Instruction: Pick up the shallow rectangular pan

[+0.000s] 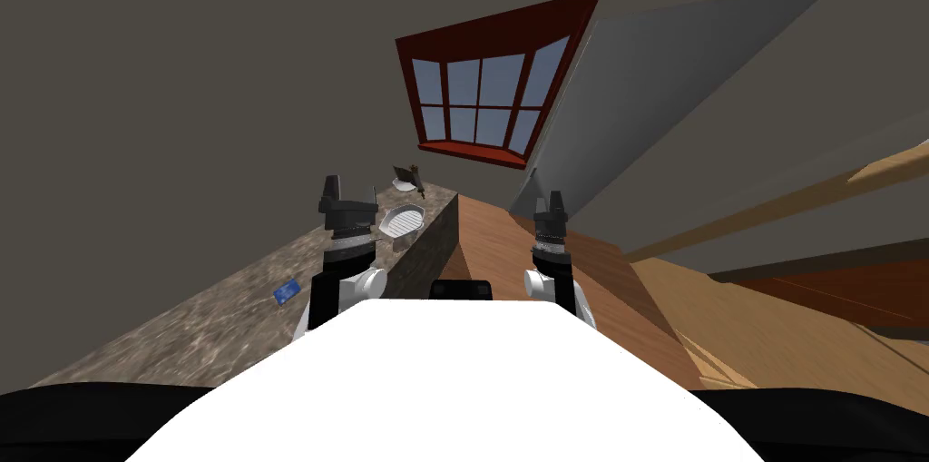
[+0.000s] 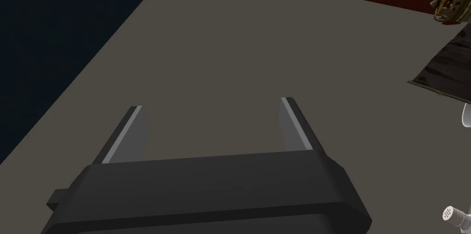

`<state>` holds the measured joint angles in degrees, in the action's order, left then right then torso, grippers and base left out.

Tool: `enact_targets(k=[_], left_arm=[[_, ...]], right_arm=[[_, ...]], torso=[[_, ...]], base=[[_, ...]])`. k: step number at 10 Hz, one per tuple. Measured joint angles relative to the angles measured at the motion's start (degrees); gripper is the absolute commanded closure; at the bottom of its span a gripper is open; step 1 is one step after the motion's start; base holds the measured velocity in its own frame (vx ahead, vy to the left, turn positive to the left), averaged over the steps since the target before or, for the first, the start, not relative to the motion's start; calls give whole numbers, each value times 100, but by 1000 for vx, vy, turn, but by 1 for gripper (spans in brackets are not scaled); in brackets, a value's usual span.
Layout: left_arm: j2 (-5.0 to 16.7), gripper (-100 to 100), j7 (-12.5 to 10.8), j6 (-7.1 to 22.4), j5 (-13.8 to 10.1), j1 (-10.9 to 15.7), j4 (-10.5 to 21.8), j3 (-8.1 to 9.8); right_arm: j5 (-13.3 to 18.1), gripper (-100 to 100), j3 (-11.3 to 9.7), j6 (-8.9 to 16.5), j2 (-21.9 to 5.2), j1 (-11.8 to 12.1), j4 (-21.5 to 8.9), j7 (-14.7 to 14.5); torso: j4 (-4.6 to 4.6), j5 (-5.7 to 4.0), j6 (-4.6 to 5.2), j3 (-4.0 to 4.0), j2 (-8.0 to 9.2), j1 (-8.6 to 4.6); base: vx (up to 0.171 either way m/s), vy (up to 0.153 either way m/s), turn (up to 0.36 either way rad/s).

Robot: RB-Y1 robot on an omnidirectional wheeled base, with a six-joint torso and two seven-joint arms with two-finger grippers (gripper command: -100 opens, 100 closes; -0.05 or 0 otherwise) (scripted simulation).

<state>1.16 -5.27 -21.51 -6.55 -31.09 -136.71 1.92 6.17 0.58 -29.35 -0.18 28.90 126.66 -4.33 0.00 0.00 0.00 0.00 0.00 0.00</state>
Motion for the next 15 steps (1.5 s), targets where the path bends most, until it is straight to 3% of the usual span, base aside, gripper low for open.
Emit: enact_targets(k=[7, 9, 15], left_arm=[[687, -100, 2, 847, -301, -190, 42, 165], [775, -100, 43, 1082, -334, -204, 42, 157], [1327, -100, 49, 1938, -613, -246, 143, 353]], right_arm=[[0, 0, 0, 0, 0, 0, 0, 0], [0, 0, 0, 0, 0, 0, 0, 0], [0, 0, 0, 0, 0, 0, 0, 0]], torso=[[0, 1, 1, 0, 0, 3], [0, 0, 0, -1, -2, 1], [-1, 1, 0, -2, -3, 2]], base=[[-2, 2, -35], [6, 0, -50], [6, 3, -43]])
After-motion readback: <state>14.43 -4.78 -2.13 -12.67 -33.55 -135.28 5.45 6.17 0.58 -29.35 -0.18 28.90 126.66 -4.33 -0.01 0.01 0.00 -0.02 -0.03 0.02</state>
